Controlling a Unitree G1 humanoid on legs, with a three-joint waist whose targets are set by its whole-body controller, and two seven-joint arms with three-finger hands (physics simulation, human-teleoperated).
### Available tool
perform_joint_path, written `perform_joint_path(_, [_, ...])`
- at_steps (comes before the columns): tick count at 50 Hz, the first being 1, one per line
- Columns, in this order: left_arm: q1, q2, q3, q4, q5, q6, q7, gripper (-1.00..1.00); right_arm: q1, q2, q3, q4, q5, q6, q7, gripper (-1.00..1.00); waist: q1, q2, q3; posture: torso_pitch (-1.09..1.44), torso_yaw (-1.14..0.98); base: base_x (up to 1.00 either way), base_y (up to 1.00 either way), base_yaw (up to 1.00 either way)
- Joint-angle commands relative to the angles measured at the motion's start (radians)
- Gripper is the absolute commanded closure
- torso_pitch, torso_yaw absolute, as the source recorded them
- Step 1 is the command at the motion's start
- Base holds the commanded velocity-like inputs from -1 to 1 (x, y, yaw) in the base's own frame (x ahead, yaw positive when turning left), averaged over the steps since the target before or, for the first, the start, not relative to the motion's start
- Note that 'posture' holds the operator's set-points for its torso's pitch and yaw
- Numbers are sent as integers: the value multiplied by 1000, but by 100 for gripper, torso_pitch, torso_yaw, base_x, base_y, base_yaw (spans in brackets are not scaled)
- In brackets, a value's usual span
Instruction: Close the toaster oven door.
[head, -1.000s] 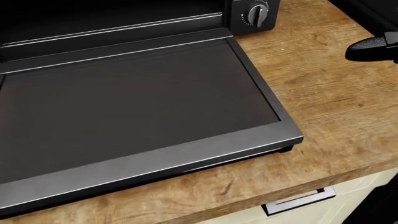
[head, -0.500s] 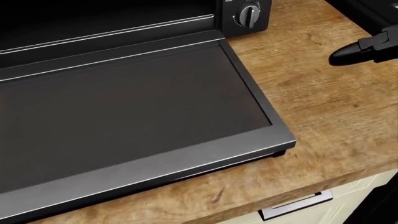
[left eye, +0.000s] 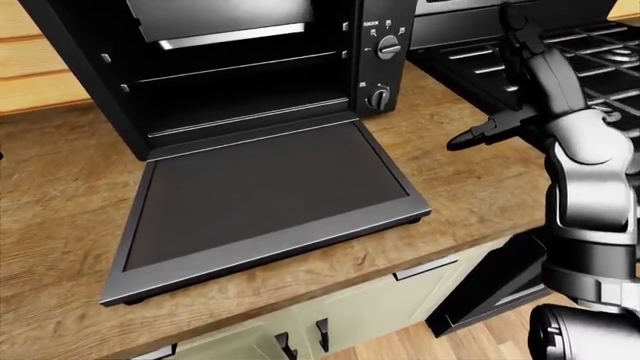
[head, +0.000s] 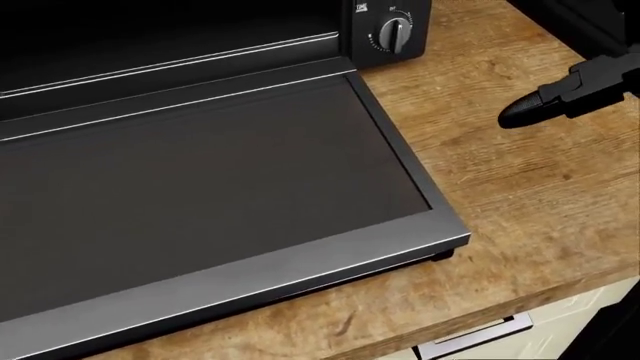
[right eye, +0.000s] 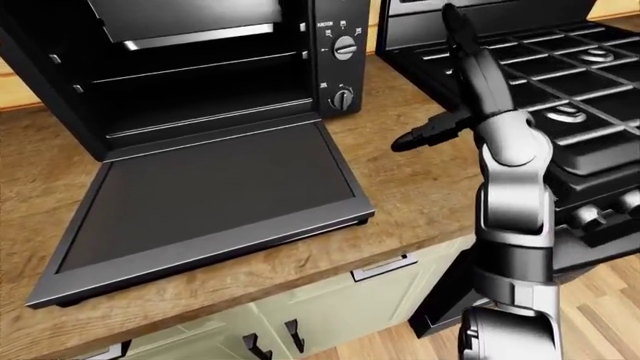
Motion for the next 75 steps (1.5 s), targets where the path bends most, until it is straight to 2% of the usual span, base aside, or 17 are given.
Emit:
perform_joint_path(1, [-18,32,20,-29,1,-30,-1,-100,-41,-12,-10,-39,1,-16,-7,-100,0,4,-24,0,0,0,0,0])
perform_joint_path(19, [-18,37,20,-30,-5,-25,2,-100,-36,49,18,-114,9,52,17,-100,0,9,-24,0,0,0,0,0])
perform_joint_path(55, [-20,34,22,-46,-10,-11,4,-100,0,107,43,-179,-11,79,44,-100,0,13,-28,0,0,0,0,0])
perform_joint_path(75, [-23,40,22,-35,-11,-16,2,-100,37,145,57,-174,-35,47,50,-100,-2,15,-28,0,0,0,0,0])
